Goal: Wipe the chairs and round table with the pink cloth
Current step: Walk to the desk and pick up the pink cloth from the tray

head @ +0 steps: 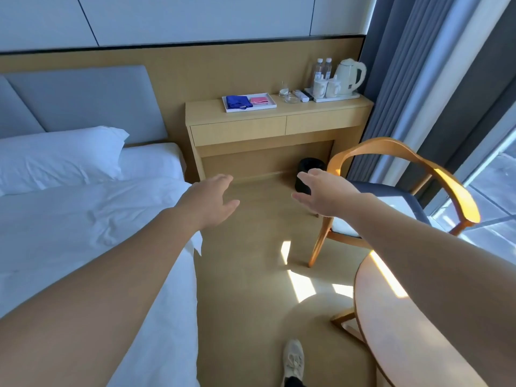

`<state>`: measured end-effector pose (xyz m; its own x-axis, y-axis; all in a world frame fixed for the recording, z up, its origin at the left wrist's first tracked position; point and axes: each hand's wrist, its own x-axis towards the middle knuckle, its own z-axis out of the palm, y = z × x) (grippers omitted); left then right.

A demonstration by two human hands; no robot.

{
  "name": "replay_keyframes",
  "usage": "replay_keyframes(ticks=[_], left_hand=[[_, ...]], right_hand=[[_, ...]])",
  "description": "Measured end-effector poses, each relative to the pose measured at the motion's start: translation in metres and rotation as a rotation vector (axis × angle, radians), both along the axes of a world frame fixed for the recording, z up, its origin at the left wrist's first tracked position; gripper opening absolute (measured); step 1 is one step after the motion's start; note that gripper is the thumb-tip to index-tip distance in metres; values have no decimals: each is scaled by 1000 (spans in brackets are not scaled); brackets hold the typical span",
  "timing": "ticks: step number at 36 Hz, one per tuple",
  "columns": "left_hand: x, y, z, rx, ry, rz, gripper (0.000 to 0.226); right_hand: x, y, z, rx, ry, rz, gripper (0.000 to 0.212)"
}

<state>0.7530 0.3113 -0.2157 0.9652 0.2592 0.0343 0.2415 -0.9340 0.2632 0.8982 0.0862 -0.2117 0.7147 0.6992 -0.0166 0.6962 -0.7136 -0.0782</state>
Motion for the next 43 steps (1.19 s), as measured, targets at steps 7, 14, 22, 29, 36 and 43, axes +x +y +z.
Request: replay_keyframes(ticks=[7,14,22,29,36,43], left_hand=[[97,24,-7,-18,21,21,63],[177,46,-16,-9,49,50,63],[233,69,-28,-28,76,76,63],[275,103,-44,-46,96,72,64],[322,163,-65,-129,101,76,63],[371,228,-73,-196,123,64,62]], right_hand=[[104,36,-11,-17,23,29,62],[190,59,-21,-102,65,44,64],[246,88,-37,-138,158,33,63],[287,125,-50,-137,188,15,63],[329,180,-66,-160,229,-41,65],[368,238,-76,-164,275,-114,66]])
